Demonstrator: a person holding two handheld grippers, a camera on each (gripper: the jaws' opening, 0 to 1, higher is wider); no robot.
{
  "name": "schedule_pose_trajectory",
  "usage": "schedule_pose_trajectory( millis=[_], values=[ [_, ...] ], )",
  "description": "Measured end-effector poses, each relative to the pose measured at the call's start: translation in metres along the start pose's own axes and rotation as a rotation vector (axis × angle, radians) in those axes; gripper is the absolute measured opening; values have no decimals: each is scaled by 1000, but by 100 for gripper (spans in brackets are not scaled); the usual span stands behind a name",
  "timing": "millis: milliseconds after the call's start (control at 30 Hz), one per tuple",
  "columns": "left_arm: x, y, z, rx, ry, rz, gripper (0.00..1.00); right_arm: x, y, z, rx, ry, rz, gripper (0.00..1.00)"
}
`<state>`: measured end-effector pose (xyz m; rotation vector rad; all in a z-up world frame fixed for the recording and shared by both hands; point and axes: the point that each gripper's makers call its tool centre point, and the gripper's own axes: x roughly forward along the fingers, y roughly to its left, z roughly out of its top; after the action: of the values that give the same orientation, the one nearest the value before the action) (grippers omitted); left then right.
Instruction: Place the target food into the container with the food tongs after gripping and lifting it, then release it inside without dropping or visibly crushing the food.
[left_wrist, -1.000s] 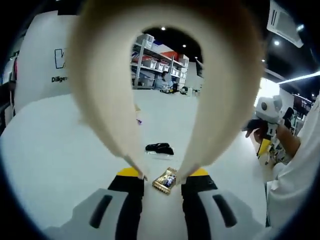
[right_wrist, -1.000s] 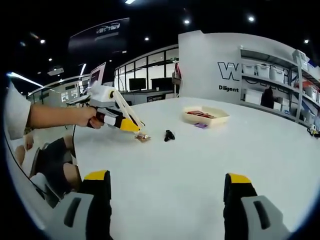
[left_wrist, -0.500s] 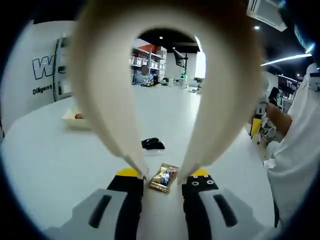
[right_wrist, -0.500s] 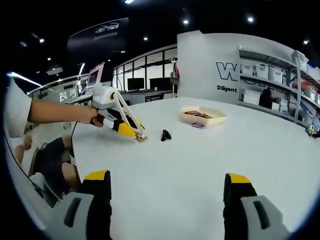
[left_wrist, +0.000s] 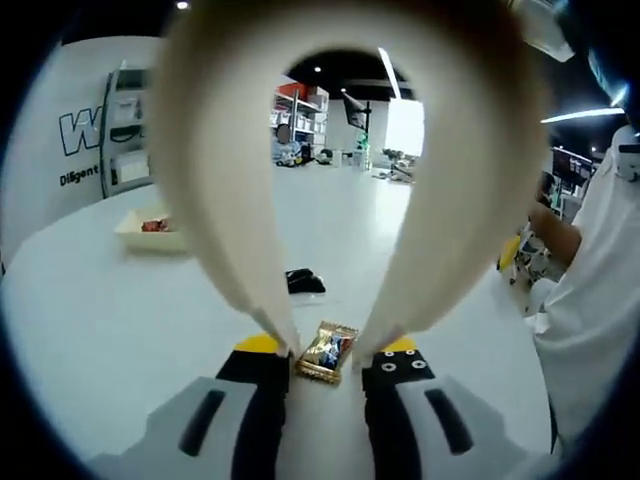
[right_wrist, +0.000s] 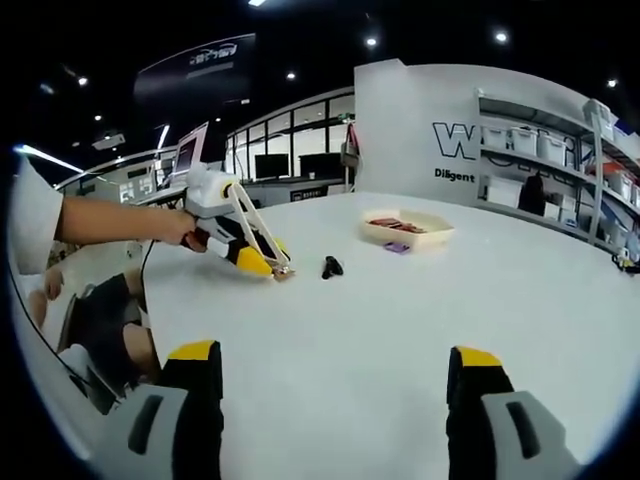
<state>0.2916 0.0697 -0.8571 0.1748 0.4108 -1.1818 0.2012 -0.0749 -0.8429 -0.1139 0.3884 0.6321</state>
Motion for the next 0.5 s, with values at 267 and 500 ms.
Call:
schedule_pose_trajectory(
  millis=[267,500],
  values=[
    [1,-8,-2,6,10,-12,21,-2,-2,-1,2,1,-3,91],
    [1,-8,-3,-42,-2,14,19,-4,-3,-2,2,-1,-4,91]
  ],
)
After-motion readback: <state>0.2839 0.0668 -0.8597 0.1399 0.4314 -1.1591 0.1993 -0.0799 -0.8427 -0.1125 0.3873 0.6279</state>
